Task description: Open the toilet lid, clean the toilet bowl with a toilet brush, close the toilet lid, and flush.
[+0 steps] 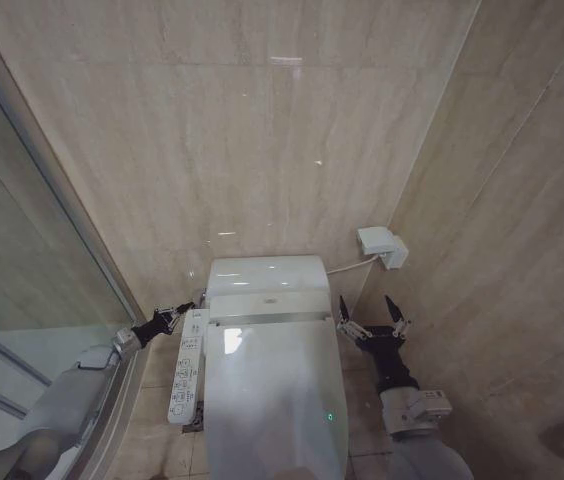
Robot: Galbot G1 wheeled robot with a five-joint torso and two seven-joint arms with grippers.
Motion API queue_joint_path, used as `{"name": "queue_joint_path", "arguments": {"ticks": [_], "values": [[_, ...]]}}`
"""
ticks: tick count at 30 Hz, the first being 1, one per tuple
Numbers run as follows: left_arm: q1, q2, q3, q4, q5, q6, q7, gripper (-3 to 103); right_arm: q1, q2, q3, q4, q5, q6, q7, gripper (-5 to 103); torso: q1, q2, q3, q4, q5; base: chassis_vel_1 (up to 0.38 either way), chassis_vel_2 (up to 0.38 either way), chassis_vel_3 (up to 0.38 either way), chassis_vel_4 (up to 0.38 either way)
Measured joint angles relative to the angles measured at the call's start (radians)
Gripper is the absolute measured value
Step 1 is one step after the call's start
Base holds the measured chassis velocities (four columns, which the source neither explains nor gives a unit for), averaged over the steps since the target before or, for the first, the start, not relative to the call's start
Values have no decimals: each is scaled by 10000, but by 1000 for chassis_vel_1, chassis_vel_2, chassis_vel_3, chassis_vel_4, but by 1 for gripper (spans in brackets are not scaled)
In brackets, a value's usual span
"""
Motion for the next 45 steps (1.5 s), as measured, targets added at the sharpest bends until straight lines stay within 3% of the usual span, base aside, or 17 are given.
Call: {"name": "queue_joint_path", "arguments": {"ticks": [26, 45], "values": [[-829, -606, -133, 1349, 499, 39, 343, 0, 0, 0, 0, 0, 0, 0, 0, 100, -1, 0, 0, 4, 1, 0, 0, 0, 0], [-854, -716, -348, 1450, 637, 128, 349, 0, 0, 0, 0, 0, 0, 0, 0, 100, 0, 0, 0, -4, -2, 0, 0, 0, 0]]}}
